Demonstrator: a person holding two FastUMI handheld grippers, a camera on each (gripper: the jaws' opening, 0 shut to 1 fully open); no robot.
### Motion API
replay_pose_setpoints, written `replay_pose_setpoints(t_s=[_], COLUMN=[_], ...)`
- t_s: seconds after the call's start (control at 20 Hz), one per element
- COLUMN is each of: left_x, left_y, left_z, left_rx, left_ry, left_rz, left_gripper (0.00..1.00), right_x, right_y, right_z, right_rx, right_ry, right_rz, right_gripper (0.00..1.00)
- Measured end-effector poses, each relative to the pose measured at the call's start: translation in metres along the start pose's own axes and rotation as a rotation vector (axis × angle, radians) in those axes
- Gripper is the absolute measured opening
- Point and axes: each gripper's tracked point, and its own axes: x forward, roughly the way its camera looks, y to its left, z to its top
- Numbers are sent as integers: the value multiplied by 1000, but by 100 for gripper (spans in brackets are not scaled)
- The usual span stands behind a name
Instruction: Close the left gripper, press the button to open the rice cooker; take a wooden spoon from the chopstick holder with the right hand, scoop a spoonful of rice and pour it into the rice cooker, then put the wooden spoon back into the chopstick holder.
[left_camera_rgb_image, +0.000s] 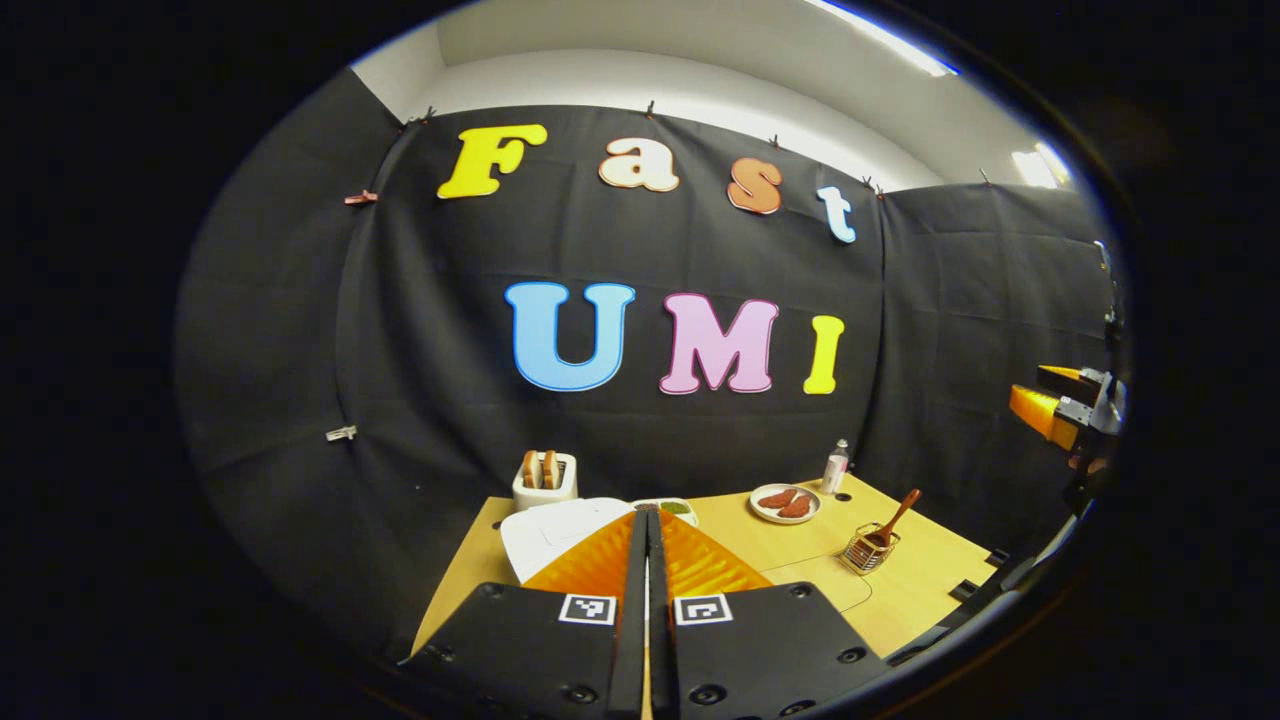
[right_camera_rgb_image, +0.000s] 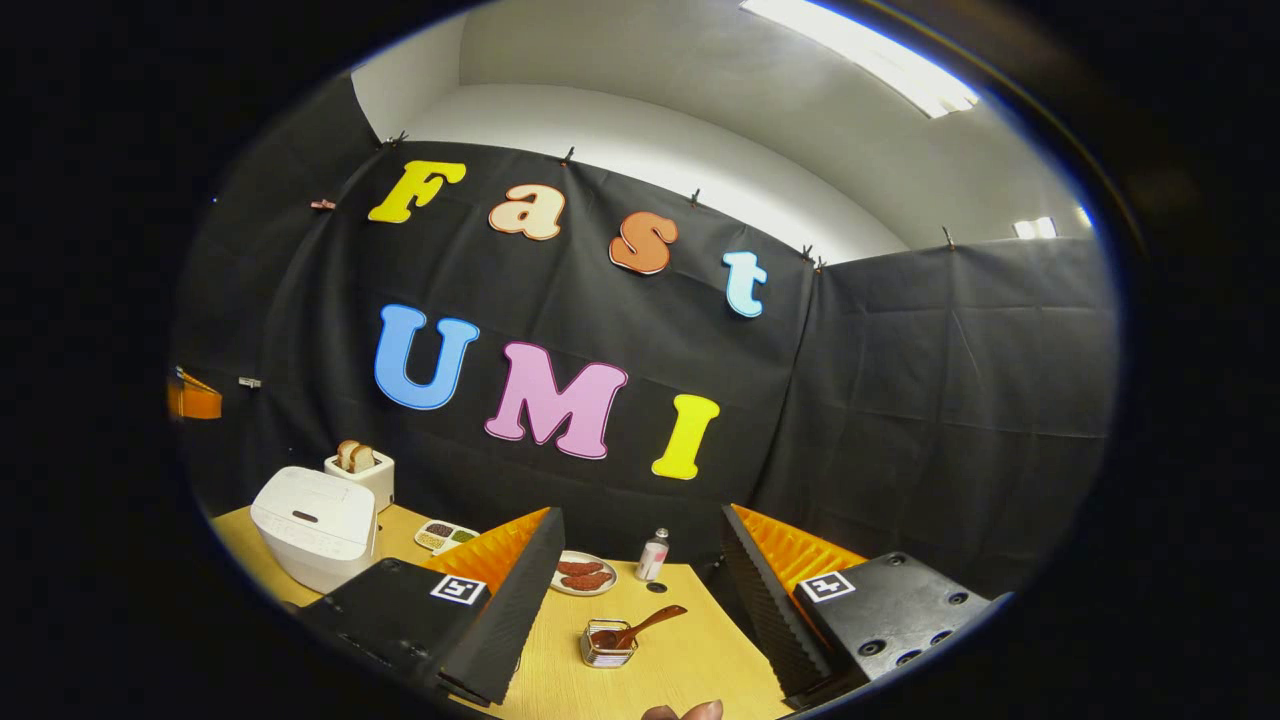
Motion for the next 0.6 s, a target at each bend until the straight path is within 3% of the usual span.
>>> replay_pose_setpoints(t_s=[0.3, 0.6], left_x=[61, 110], left_y=[25, 45], left_z=[-50, -98], left_rx=[-20, 50], left_ry=[90, 174], left_rz=[-136, -195], left_gripper=[7, 7], right_x=[8, 4], right_y=[8, 16], right_z=[-4, -15], right_rx=[-5, 5], right_ry=[7, 31], right_rz=[-5, -32], right_gripper=[97, 97])
